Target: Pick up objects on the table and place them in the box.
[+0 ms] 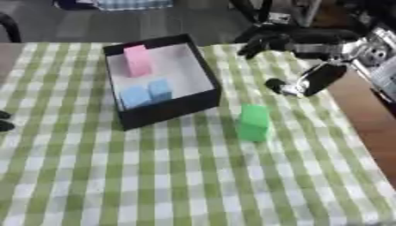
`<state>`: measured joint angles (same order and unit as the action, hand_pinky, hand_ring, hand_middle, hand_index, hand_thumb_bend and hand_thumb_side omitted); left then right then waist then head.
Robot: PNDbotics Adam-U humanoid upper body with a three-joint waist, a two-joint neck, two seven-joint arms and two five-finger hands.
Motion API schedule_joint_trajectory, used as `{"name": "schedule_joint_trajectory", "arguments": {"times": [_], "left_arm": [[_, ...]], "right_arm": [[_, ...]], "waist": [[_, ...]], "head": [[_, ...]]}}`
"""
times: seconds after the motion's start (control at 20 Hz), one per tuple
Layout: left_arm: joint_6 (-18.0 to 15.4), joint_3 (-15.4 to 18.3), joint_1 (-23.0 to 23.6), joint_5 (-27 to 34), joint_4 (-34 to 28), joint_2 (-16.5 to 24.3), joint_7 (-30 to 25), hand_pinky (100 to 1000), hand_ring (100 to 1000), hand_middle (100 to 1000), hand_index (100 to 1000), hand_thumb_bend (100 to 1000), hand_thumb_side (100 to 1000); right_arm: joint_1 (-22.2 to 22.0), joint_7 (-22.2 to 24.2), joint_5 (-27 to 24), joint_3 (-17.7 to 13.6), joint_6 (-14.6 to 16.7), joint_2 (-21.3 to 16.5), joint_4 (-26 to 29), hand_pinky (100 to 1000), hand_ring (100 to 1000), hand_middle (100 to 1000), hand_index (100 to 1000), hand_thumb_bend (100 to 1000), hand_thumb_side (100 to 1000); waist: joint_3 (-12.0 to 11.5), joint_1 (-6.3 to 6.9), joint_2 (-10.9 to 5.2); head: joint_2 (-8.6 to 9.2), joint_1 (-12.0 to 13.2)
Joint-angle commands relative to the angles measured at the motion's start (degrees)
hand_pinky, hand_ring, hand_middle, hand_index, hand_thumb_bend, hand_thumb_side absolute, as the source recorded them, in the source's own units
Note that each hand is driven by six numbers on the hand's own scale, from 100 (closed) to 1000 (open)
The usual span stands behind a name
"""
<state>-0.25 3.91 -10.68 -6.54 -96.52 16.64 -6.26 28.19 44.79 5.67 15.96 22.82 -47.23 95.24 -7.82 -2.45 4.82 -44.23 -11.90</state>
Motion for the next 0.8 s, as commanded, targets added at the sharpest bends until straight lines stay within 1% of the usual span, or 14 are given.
{"name": "schedule_joint_trajectory", "arguments": {"times": [0.05,0.2,0.25,0.5,0.8], "left_arm": [[-0.05,0.47,-0.47,-0.19,-0.39,1.51,0.01,667,536,549,886,100,1000],[-0.11,0.36,-0.55,-0.22,-0.28,1.41,-0.13,667,536,549,886,100,1000],[-0.11,0.33,-0.54,-0.22,-0.26,1.35,-0.15,667,537,549,886,100,1000],[-0.12,0.18,-0.48,-0.21,-0.12,1.09,-0.30,668,537,549,886,100,1000],[-0.12,0.14,-0.45,-0.20,-0.09,1.05,-0.33,668,537,550,886,100,1000]], "right_arm": [[0.21,7.02,2.09,1.64,5.01,-1.50,0.91,946,926,954,1000,100,557],[0.72,7.16,5.35,3.35,5.81,0.40,-1.87,941,937,964,1000,102,583],[1.20,7.17,6.71,3.89,6.17,1.26,-3.05,944,950,976,1000,121,595],[3.35,7.18,14.05,6.01,8.86,5.82,-9.18,947,963,990,1000,146,626],[4.14,7.18,19.86,6.68,11.56,8.30,-13.95,949,974,1000,1000,169,641]], "waist": [[-0.02,-0.33,-1.14],[-0.06,-0.24,-1.26],[-0.09,-0.20,-1.32],[-0.30,0.08,-1.51],[-0.45,0.07,-1.62]], "head": [[0.11,-0.30],[0.11,-0.50],[0.11,-0.57],[0.11,-0.89],[0.11,-1.03]]}}
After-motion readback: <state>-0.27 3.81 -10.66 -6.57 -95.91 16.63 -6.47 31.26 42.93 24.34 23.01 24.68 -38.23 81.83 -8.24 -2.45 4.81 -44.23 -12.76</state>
